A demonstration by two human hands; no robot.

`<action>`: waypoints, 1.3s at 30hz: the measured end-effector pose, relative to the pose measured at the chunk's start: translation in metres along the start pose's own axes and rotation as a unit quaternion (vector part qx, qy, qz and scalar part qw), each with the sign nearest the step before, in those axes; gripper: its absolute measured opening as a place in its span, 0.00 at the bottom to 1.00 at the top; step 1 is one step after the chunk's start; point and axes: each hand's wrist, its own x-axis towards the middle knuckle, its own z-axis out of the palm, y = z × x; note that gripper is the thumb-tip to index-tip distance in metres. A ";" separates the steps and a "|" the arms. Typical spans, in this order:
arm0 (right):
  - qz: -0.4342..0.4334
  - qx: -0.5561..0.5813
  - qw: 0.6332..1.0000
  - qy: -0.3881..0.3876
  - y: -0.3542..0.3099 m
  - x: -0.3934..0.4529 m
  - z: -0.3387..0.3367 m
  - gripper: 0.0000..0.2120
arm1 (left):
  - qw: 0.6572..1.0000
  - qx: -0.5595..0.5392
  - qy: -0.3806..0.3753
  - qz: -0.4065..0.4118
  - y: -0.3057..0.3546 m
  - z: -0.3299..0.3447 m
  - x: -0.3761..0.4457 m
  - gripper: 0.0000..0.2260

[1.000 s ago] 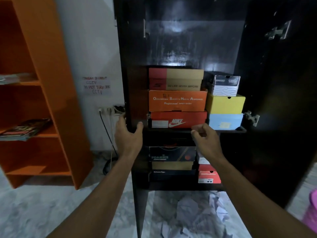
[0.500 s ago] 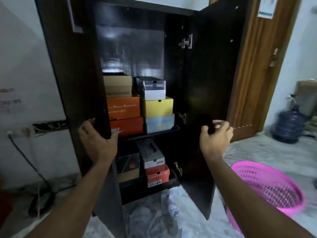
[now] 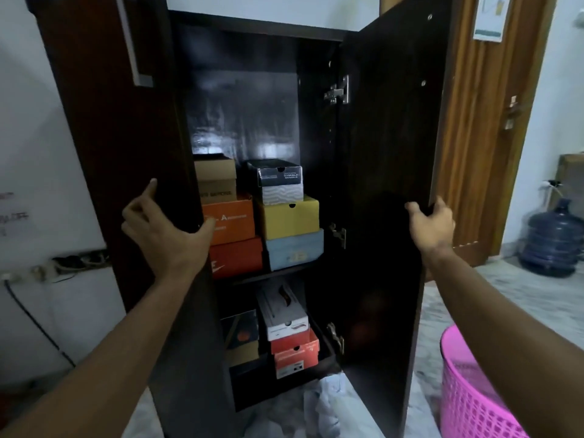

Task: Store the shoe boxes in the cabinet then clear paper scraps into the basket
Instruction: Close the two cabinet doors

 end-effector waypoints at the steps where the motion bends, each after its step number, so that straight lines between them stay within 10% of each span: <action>1: -0.018 0.008 1.000 0.000 -0.011 0.006 0.002 0.34 | 1.000 -0.008 0.001 0.010 0.004 0.001 0.013 0.41; 5: -0.073 0.092 0.993 -0.007 -0.071 0.015 0.020 0.18 | 0.998 -0.048 0.003 0.051 0.017 0.000 0.053 0.40; 13: -0.211 0.150 0.961 -0.097 -0.182 0.012 0.081 0.38 | 0.987 -0.132 0.021 0.090 0.076 -0.012 0.125 0.39; 21: -0.155 0.228 0.957 -0.092 -0.256 0.018 0.122 0.28 | 0.980 -0.189 -0.059 0.010 0.106 -0.017 0.183 0.13; 26: -0.148 0.229 0.957 -0.098 -0.269 0.021 0.148 0.07 | 0.989 -0.128 -0.071 0.005 0.106 0.017 0.192 0.10; 39: -0.146 0.196 0.942 -0.231 -0.278 0.046 0.237 0.07 | 0.989 0.001 -0.138 -0.057 0.103 0.087 0.222 0.10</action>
